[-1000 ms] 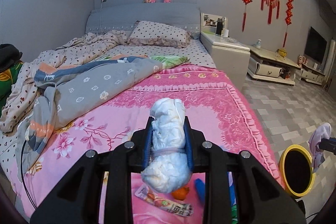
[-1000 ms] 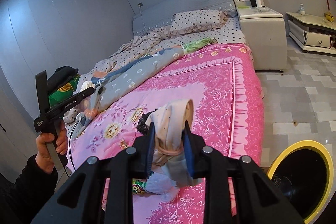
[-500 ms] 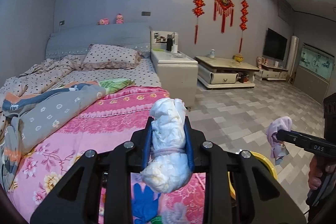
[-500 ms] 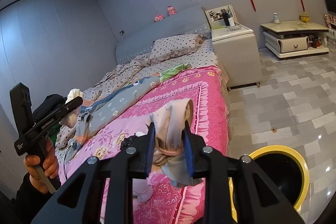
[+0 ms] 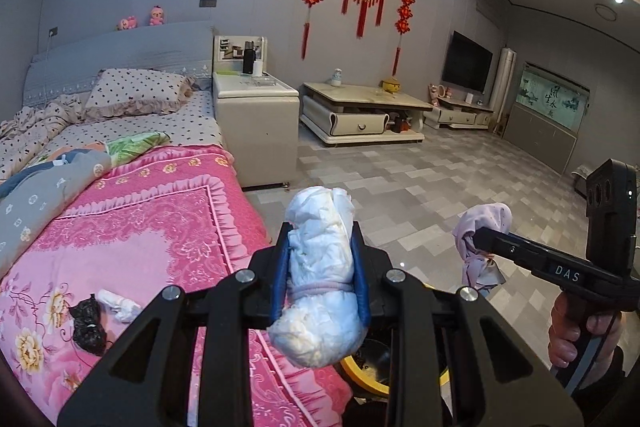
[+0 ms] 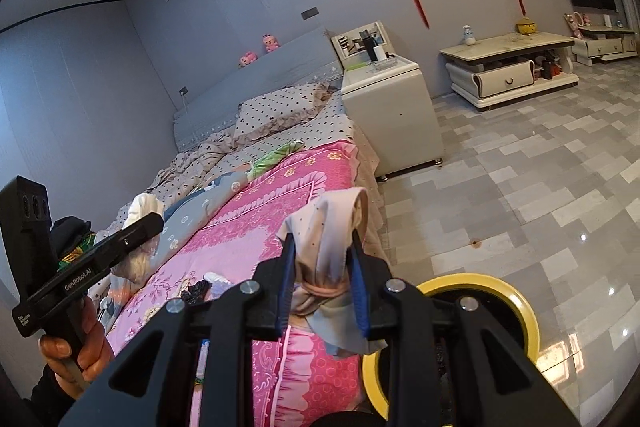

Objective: Collect trash
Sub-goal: 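Carry the diaper and beige cloth over the yellow-rimmed bin, then open both tools to drop the diaper and cloth into the bin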

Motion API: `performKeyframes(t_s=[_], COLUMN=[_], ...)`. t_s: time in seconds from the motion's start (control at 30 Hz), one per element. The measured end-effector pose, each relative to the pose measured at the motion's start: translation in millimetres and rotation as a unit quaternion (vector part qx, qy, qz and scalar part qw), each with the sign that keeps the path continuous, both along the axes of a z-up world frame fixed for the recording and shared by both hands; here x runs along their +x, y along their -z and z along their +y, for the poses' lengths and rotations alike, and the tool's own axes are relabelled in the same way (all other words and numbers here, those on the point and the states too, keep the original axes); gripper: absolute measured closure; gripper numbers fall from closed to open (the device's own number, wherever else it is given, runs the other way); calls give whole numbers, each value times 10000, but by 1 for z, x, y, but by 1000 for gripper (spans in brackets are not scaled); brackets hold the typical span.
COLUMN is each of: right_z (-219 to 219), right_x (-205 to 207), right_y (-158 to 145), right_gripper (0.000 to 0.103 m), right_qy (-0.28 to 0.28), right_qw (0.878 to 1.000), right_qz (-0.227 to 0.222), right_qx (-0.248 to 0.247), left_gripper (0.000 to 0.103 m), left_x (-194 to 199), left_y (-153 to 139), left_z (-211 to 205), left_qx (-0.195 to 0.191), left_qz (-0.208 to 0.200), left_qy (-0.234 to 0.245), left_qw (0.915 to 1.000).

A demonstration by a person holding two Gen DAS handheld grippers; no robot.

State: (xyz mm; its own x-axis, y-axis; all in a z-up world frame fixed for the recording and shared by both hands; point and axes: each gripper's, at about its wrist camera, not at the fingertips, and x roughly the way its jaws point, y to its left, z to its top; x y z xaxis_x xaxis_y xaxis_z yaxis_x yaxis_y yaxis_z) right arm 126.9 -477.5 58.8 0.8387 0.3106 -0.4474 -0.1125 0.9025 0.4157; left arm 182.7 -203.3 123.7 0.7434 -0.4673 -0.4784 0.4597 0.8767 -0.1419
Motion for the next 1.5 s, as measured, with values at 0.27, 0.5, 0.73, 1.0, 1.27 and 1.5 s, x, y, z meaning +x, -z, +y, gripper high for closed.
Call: performKeyframes(t_s=[0.27,0.5,0.73,1.0,1.27,1.5], right_z=[-37,-62,-85,-97,-103,-104], right_x=[6,17,29,38,39,36], right_y=[32,71,114,150,159,156], right_gripper=[80,79,79,79,79,76], right_qy=[410,587,802,964,1135,1248], right_qw=[9986,9954,9896,9826,9796,9784], right_qz=[326,705,1129,1535,1613,1602], right_qx=[87,268,396,410,379,386], left_gripper=[77,77,77,77,77,62], left_x=[23,41,58,67,68,63], left_y=[55,111,161,205,217,205], left_z=[-57,-95,-119,-140,-143,-138], left_qx=[155,450,601,694,690,584], left_qz=[516,972,1388,1840,1987,1904], left_qy=[367,530,580,633,626,642], left_qw=[9979,9928,9868,9784,9756,9779])
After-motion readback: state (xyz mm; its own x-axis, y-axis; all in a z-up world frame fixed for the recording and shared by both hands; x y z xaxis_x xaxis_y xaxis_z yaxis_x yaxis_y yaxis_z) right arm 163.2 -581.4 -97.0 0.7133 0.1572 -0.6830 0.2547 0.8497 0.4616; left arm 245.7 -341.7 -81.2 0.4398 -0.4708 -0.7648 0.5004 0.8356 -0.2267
